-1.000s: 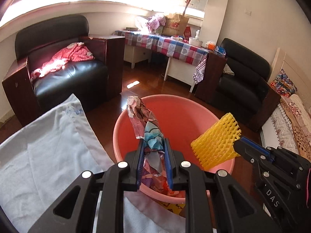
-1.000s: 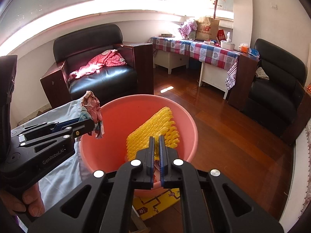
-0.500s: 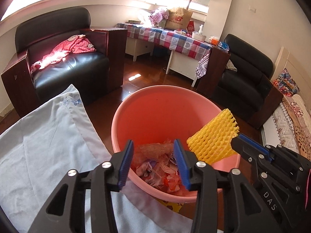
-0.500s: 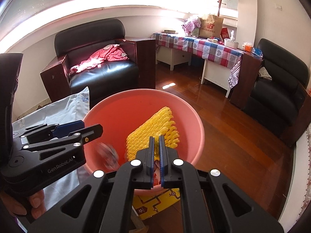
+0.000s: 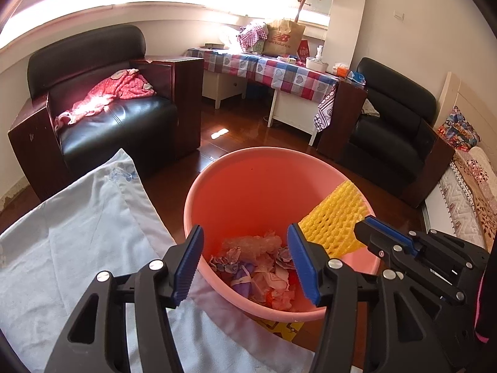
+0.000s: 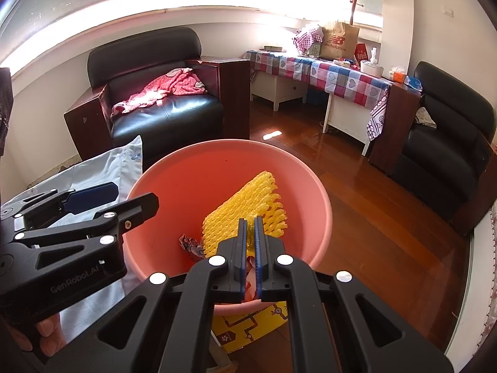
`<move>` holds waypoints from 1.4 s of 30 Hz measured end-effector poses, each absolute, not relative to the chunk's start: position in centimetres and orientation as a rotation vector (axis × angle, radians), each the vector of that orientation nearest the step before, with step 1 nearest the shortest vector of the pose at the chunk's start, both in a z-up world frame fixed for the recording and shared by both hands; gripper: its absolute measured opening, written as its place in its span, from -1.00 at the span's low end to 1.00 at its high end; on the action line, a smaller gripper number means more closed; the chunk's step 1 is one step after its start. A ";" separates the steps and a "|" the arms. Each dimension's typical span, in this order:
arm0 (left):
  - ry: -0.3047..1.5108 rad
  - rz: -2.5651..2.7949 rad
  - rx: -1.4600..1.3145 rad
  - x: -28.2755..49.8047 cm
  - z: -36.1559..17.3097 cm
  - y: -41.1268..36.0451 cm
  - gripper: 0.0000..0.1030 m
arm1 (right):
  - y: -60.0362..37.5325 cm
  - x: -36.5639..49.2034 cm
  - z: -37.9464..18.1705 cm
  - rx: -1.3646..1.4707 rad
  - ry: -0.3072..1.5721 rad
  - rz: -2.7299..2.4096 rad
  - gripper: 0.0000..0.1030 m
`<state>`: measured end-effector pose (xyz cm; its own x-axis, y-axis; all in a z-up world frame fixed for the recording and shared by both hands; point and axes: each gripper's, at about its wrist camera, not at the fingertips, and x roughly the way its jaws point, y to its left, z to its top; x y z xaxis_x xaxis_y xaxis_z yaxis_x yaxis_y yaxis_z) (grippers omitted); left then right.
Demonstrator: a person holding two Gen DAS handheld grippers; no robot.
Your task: Collect trash
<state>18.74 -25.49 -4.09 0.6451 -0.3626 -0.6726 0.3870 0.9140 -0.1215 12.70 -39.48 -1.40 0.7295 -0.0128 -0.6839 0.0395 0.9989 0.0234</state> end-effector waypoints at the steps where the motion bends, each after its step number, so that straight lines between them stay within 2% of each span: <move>1: 0.757 -0.426 0.035 18.7 -3.9 -25.5 0.08 | -39.5 12.7 -1.4 0.037 0.753 -0.028 -0.91; 12: 0.755 -0.418 0.033 18.7 -3.7 -25.4 0.18 | -39.7 13.9 -1.9 0.052 0.784 -0.020 -0.90; 15: 0.755 -0.418 0.035 18.6 -3.6 -25.4 0.21 | -39.9 14.3 -2.0 0.059 0.792 -0.015 -0.80; 17: 0.753 -0.417 0.033 18.6 -3.6 -25.3 0.22 | -39.9 14.3 -2.1 0.067 0.793 -0.008 -0.56; 18: 0.753 -0.415 0.033 18.6 -3.6 -25.3 0.22 | -39.9 14.4 -2.1 0.071 0.794 -0.003 -0.53; 36: 0.737 -0.404 0.026 18.5 -2.7 -24.7 0.25 | -39.6 13.3 -1.4 0.076 0.766 0.011 -0.51; 38: 0.734 -0.404 0.026 18.4 -2.6 -24.7 0.26 | -39.7 13.1 -1.2 0.081 0.763 0.013 -0.31; 42: 0.720 -0.400 0.022 18.0 -2.0 -24.6 0.27 | -39.6 12.5 -0.8 0.090 0.748 0.016 -0.30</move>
<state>18.00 -24.58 -2.05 0.6794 -0.3488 -0.6455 0.3635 0.9242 -0.1167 12.54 -39.59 -0.76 0.7329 0.0465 -0.6787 0.0174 0.9961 0.0870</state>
